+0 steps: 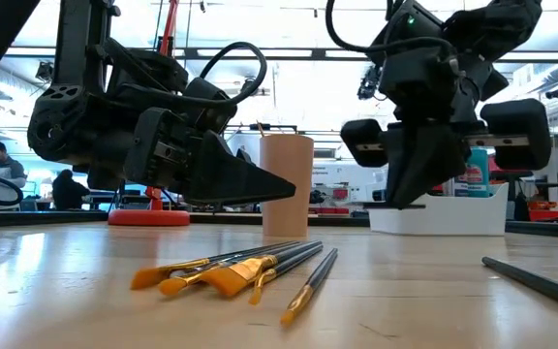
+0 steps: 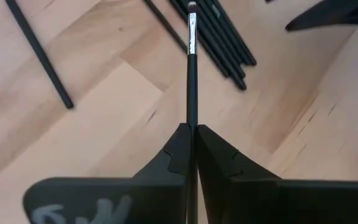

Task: Pick & Place Paint Supplies
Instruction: Put the white paintbrush into the orange cup

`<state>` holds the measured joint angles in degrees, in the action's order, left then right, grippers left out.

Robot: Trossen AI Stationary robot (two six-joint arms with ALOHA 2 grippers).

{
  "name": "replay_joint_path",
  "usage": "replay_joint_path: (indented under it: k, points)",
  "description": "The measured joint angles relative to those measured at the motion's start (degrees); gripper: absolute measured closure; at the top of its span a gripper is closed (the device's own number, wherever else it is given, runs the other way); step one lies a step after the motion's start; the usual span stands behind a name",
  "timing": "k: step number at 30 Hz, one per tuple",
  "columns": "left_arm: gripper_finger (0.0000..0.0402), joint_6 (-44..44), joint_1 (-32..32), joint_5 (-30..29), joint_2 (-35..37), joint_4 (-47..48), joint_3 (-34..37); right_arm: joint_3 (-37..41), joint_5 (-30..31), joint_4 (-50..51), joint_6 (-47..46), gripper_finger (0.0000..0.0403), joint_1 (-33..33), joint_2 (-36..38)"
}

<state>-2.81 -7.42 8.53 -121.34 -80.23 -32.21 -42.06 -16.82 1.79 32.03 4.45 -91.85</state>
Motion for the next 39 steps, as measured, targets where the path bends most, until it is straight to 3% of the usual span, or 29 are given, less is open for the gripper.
replay_joint_path:
  k: [4,12,20,26,39]
  points:
    - [0.0292,2.23,-0.02,-1.24,0.00,0.04,-0.25,0.00,-0.05,-3.21,0.06,0.0385,0.00,0.00]
    - [0.0292,15.07,-0.73,-3.73,0.00,0.79,-4.29,-0.15,-0.09,-15.82,-0.04,0.0385,0.00,-0.36]
    - [0.0292,17.03,-2.63,-12.46,0.00,-0.18,-4.22,-0.15,-0.11,-14.46,-1.40,0.0385,0.04,-0.42]
    - [0.0292,20.29,-4.00,-14.67,0.02,-2.12,-4.24,-0.15,2.36,-14.86,-1.37,0.0385,0.00,-0.42]
    - [0.0292,22.10,-4.81,-15.63,0.02,-3.76,-4.22,-0.13,1.90,-16.52,-1.53,0.0385,-0.15,-0.44]
